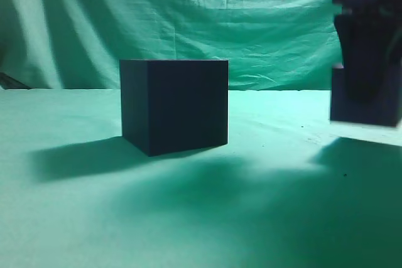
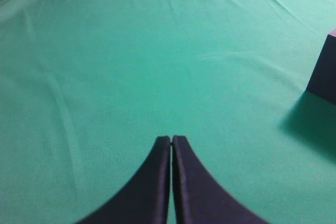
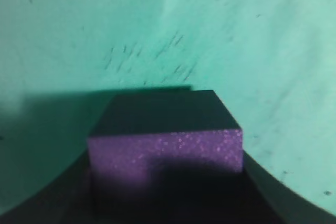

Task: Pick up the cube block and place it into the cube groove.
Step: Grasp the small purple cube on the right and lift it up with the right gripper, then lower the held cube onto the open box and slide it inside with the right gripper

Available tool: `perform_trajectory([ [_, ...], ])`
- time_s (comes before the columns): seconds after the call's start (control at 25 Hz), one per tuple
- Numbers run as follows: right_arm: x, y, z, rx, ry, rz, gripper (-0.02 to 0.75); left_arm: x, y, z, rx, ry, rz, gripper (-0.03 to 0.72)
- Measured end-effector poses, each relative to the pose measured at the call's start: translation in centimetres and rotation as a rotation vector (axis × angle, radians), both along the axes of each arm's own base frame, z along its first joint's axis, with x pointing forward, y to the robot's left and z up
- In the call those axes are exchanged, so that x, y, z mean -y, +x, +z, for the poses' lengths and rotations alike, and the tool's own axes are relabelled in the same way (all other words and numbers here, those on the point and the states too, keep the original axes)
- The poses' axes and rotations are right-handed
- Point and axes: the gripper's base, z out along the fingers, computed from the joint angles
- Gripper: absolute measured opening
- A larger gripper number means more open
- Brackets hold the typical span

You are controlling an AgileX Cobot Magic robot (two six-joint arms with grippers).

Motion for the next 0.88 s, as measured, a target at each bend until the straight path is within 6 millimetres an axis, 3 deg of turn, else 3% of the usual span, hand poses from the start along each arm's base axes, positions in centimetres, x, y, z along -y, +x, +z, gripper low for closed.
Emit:
perform_trajectory([
  [0.2,-1.6,1.1,6.5,0.073,0.068,-0.118,0.428,0.0,0.0,0.0,0.000,0.000,0.000,0.000],
  [0.28,-3.6,0.6,9.1,0.100,0.105,-0.116,0.428,0.0,0.0,0.0,0.000,0.000,0.000,0.000],
  [0.44,-8.6,-1.8,11.9,0.126,0.180,-0.098,0.428,0.0,0.0,0.0,0.000,0.000,0.000,0.000],
  [0.52,-10.5,-3.0,12.5,0.118,0.205,-0.128,0.428,0.0,0.0,0.0,0.000,0.000,0.000,0.000],
  [0.64,-13.1,-4.3,11.8,0.096,0.184,-0.194,0.428,0.0,0.0,0.0,0.000,0.000,0.000,0.000],
  [0.88,-15.5,-3.7,9.6,0.099,0.134,-0.321,0.428,0.0,0.0,0.0,0.000,0.000,0.000,0.000],
])
